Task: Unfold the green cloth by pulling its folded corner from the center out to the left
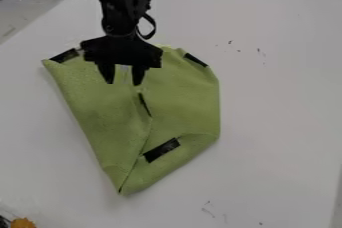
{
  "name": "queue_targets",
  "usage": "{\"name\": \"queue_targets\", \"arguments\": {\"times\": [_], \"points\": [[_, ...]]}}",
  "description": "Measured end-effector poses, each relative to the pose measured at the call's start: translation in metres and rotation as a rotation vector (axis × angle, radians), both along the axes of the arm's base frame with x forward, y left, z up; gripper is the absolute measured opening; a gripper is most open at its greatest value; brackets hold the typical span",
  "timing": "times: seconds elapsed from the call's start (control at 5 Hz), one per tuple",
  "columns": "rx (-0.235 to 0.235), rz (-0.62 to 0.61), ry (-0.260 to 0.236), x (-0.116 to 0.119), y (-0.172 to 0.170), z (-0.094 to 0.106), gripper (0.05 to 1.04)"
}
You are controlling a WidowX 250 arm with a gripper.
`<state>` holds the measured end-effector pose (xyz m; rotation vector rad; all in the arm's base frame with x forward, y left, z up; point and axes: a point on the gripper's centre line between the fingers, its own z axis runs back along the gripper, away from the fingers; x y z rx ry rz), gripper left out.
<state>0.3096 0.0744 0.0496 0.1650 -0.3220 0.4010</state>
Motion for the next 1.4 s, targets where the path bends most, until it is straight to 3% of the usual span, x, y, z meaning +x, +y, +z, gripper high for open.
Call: {"name": "queue_targets", "arguments": {"times": [0.2, 0.4, 0.6, 1.0, 1.2, 1.4], "points": [[-0.058, 0.006, 0.011, 0.003, -0.01, -0.019, 0.995], [-0.109, 0.011, -0.001, 0.007, -0.017, -0.028, 1.003], [-0.137, -0.019, 0.019, 0.007, -0.023, -0.038, 0.946], [-0.138, -0.061, 0.039, 0.013, -0.019, -0.039, 0.363], [-0.136, -0.067, 0.043, 0.014, -0.018, -0.037, 0.163], [-0.114, -0.047, 0.051, 0.011, -0.014, -0.035, 0.072]]}}
